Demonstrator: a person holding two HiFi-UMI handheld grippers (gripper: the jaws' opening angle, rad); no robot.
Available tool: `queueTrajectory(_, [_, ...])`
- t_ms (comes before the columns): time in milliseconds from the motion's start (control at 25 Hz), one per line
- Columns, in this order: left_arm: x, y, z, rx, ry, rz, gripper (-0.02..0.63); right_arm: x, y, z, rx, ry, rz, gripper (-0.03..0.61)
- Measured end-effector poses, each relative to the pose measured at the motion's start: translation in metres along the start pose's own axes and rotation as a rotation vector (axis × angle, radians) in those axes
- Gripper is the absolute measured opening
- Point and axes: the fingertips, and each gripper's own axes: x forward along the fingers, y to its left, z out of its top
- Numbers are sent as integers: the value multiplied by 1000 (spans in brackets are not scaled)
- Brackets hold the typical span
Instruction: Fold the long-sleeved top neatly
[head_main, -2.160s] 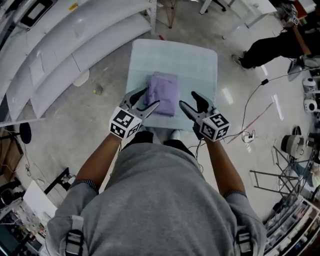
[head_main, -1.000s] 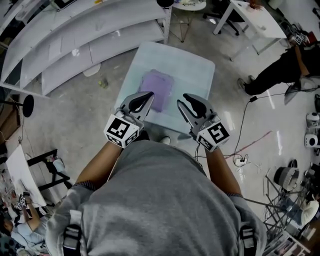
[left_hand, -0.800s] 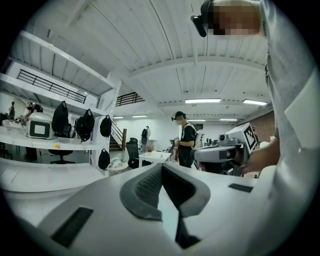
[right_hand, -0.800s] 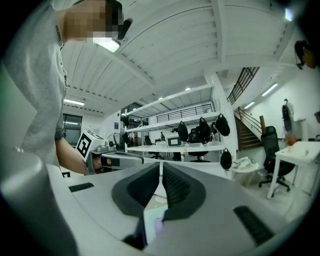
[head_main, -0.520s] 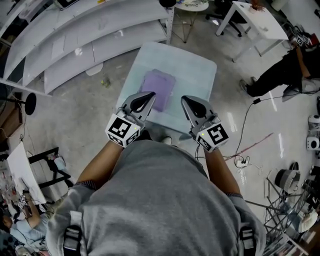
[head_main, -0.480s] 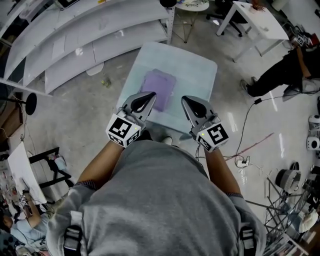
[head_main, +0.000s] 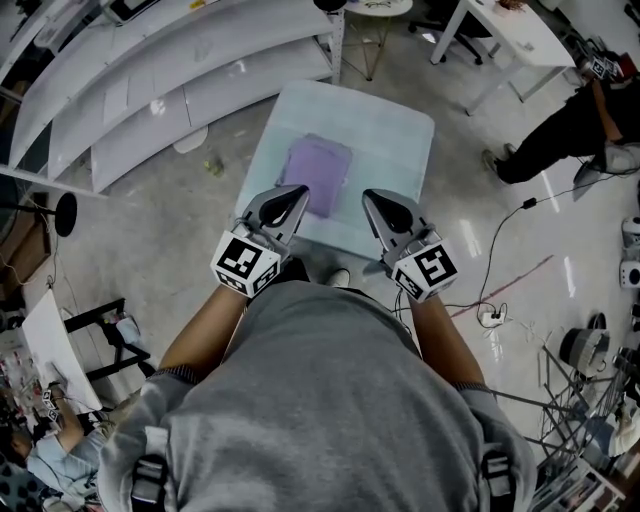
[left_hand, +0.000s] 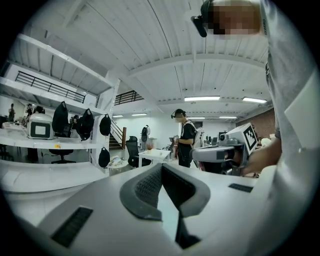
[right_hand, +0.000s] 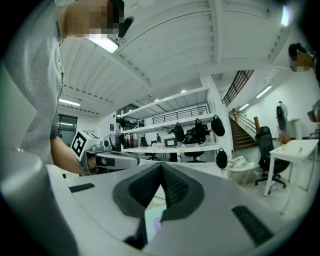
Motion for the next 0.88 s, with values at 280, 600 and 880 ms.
queueTrajectory(280, [-6, -7, -3, 1, 3, -4, 17, -6, 4, -4, -7, 9, -5, 5])
queueTrajectory(600, [-11, -9, -3, 6, 8, 1, 17, -10, 10, -1, -28, 11, 9, 5])
queueTrajectory(880, [-13, -10, 0, 13, 16, -4, 17, -11, 11, 0, -25, 15, 7, 5])
